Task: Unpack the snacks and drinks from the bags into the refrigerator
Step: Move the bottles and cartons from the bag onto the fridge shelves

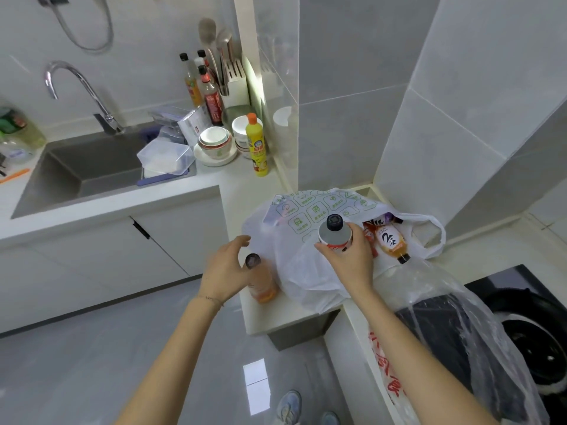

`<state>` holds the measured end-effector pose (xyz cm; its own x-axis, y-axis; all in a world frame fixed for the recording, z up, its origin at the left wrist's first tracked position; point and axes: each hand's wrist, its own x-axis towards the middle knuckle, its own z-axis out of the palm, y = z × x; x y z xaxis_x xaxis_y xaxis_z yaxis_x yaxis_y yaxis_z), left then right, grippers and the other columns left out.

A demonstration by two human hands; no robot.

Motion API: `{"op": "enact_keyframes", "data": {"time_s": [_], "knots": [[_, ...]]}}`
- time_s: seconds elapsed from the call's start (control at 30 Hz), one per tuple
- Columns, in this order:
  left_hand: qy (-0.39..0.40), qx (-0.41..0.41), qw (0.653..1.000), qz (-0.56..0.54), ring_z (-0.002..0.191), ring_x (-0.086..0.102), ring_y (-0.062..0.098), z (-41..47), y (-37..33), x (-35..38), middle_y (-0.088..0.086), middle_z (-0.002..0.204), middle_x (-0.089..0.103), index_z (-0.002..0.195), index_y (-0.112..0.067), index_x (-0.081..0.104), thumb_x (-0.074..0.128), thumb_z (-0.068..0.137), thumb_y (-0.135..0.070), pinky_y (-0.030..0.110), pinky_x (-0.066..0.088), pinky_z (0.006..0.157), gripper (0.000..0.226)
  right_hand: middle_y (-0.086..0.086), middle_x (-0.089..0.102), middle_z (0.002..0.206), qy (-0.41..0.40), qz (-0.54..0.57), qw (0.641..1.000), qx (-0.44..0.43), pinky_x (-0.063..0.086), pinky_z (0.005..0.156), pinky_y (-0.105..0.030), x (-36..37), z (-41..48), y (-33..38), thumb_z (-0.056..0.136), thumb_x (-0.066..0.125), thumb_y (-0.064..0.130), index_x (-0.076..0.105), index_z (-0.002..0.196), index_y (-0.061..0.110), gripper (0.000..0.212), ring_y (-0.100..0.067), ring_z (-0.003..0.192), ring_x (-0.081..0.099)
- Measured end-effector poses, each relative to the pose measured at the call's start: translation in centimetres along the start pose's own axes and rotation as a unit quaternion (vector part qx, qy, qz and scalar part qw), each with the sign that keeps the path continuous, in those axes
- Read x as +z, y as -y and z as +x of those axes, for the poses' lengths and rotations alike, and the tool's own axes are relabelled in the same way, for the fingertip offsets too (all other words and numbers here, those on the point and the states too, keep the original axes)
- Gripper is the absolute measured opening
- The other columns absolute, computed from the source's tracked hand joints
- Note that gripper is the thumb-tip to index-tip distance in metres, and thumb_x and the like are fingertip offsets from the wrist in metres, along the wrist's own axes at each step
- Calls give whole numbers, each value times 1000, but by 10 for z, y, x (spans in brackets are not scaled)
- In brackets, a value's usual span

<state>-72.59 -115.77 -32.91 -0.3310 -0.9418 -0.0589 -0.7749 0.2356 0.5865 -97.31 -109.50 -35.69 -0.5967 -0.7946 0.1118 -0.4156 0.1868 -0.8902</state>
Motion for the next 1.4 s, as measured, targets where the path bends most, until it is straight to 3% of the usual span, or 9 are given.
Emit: {"op": "enact_keyframes", "data": {"time_s": [0.2, 0.3, 0.4, 0.53, 0.7, 0.83, 1.1, 1.27, 1.4], "knots": [[34, -47, 987, -148, 93, 63, 5, -14, 17, 39, -18, 101, 65, 104, -38, 52, 83, 63, -44, 40, 54, 83, 51, 10, 57, 120, 30, 35, 996, -72, 45, 91, -25, -10, -3, 51, 65, 83, 48, 52, 121, 27, 67, -10, 112, 53], [16, -57, 974, -217, 98, 62, 2, -17, 24, 55, -20, 105, 63, 111, -39, 48, 87, 62, -35, 37, 53, 87, 62, 10, 55, 121, 48, 77, 991, -95, 44, 91, -20, -9, -8, 72, 68, 83, 43, 52, 122, 28, 64, -5, 113, 51], [18, -63, 969, -240, 100, 61, 2, -17, 33, 60, -19, 108, 62, 115, -39, 43, 89, 60, -31, 36, 53, 89, 72, 12, 56, 121, 57, 113, 988, -90, 46, 93, -25, -7, -14, 88, 67, 80, 48, 52, 122, 30, 64, -5, 114, 53], [38, -75, 966, -245, 95, 62, 5, -14, 35, 56, -14, 104, 62, 110, -33, 40, 88, 63, -26, 40, 55, 87, 67, 10, 60, 116, 68, 139, 983, -100, 51, 91, -34, -4, -21, 105, 66, 82, 44, 53, 119, 26, 63, -10, 109, 58], [2, -63, 964, -259, 87, 65, 7, -21, 29, 36, -13, 95, 66, 103, -30, 43, 86, 66, -35, 39, 57, 79, 58, 16, 62, 105, 92, 164, 975, -117, 52, 82, -23, -3, -31, 126, 68, 83, 36, 55, 113, 29, 53, -7, 100, 61], [-54, -44, 953, -296, 88, 64, 4, -33, 14, 4, -17, 93, 64, 105, -31, 46, 85, 67, -29, 34, 56, 80, 55, 18, 63, 104, 133, 177, 968, -115, 50, 78, -16, 0, -41, 133, 72, 84, 25, 55, 115, 26, 52, -3, 98, 61], [-192, -27, 922, -335, 97, 63, 2, -109, -15, -62, -14, 105, 66, 118, -31, 51, 85, 70, -23, 28, 54, 86, 59, 10, 64, 103, 231, 189, 940, -168, 52, 74, -18, -1, -82, 147, 68, 80, 36, 54, 114, 27, 54, -5, 94, 62], [-309, -39, 883, -352, 103, 64, 6, -191, -25, -92, -6, 112, 65, 125, -21, 53, 84, 72, -20, 27, 54, 90, 61, 10, 64, 103, 321, 198, 897, -228, 51, 74, -16, -1, -119, 170, 71, 78, 34, 55, 114, 27, 49, -5, 93, 62], [-408, -54, 850, -329, 105, 63, 7, -271, -22, -116, -7, 115, 65, 126, -28, 52, 86, 69, -31, 22, 54, 86, 66, 15, 66, 103, 387, 198, 857, -276, 50, 70, -15, 14, -165, 200, 70, 75, 45, 58, 113, 33, 48, -2, 94, 62]]}}
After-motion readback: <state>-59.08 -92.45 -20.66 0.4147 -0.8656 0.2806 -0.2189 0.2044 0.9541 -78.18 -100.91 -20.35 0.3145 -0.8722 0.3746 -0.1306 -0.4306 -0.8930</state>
